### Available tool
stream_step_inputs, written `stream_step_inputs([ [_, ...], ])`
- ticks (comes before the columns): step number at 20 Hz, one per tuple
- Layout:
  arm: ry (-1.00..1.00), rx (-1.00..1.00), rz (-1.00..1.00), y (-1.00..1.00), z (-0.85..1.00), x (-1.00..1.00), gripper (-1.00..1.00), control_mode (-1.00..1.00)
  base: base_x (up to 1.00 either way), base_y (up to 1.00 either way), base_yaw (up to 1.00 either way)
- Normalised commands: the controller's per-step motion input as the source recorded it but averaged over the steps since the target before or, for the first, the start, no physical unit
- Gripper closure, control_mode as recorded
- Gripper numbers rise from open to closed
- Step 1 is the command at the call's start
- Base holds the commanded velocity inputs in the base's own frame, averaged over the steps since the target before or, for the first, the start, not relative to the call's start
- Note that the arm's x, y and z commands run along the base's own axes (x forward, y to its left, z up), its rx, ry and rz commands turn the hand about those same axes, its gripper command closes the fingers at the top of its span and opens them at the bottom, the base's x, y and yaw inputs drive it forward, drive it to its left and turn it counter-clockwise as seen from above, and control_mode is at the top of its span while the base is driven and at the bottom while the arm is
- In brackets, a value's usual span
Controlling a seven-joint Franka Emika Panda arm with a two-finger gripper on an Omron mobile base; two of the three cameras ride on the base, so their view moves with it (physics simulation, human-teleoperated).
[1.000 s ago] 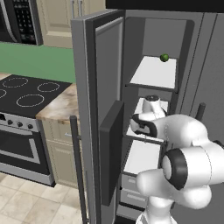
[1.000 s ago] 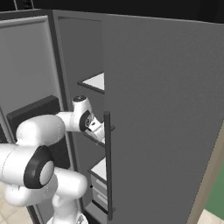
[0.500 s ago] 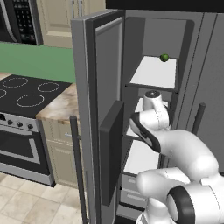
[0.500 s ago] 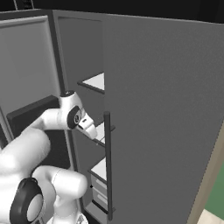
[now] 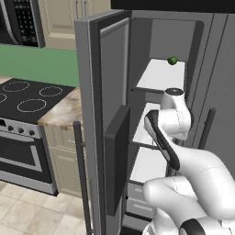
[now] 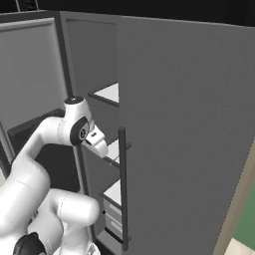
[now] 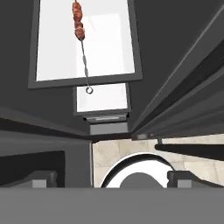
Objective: Store the kebab skewer in the freezer for long-term storage. Close the freezer door after placing the cooked food.
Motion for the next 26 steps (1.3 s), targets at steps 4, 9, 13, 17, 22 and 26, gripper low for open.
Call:
stream_step_inputs([
  [4,0.08,0.00,0.15,-0.01,0.63,-0.55,-1.00,-1.00,0.00,0.00,0.00],
  [9,0.11,0.00,0.23,-0.01,0.64,-0.65,-1.00,-1.00,0.00,0.00,0.00],
  [13,0.25,0.00,0.27,0.00,0.22,-0.65,-1.00,-1.00,0.00,0.00,0.00],
  [17,0.22,0.01,0.25,-0.06,0.04,-0.75,-1.00,-1.00,0.00,0.00,0.00],
  [22,0.05,-0.02,0.05,-0.17,-0.13,-0.39,-1.00,-1.00,0.00,0.00,0.00],
  [26,0.05,-0.03,0.01,0.02,-0.32,-0.28,-1.00,-1.00,0.00,0.00,0.00],
])
